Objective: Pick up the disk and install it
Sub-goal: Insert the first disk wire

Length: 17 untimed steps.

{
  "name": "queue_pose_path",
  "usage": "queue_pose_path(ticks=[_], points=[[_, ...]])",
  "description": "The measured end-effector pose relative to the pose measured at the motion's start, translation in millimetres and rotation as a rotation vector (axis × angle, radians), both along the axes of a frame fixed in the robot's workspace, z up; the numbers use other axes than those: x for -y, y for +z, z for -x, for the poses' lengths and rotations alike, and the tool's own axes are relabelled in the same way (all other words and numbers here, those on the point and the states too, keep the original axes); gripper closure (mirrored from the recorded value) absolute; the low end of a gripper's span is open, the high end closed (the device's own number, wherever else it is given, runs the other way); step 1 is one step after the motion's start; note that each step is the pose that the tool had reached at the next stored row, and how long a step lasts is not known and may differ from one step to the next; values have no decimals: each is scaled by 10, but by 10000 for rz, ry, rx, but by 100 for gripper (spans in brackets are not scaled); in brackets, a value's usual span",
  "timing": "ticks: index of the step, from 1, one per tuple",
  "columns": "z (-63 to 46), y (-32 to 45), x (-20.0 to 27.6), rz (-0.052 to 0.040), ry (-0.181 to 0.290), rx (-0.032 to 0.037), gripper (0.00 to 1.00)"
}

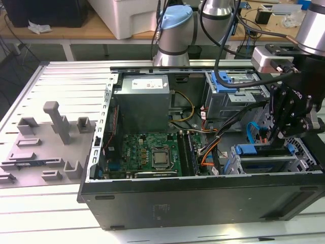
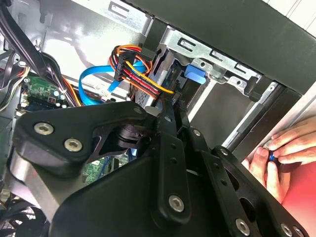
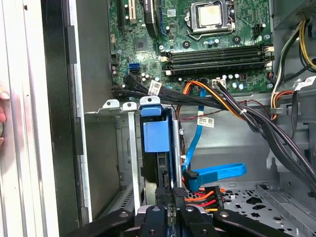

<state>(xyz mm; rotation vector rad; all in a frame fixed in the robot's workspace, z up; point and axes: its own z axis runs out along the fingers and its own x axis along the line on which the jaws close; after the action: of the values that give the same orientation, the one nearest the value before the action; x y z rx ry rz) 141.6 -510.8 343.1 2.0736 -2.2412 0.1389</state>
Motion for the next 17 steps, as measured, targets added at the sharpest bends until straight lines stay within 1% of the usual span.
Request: queue_pose_path(ticks=[8,9,11,12,17], points=[[0,-1,-3,-1,163,-12,83],[1,0,-3,-1,162,-20,83],[-8,0,-3,0,167,-82,83],[-33,-1,-3,-2,164,-101,83],[-35,0,-3,-2,164,-131,83]])
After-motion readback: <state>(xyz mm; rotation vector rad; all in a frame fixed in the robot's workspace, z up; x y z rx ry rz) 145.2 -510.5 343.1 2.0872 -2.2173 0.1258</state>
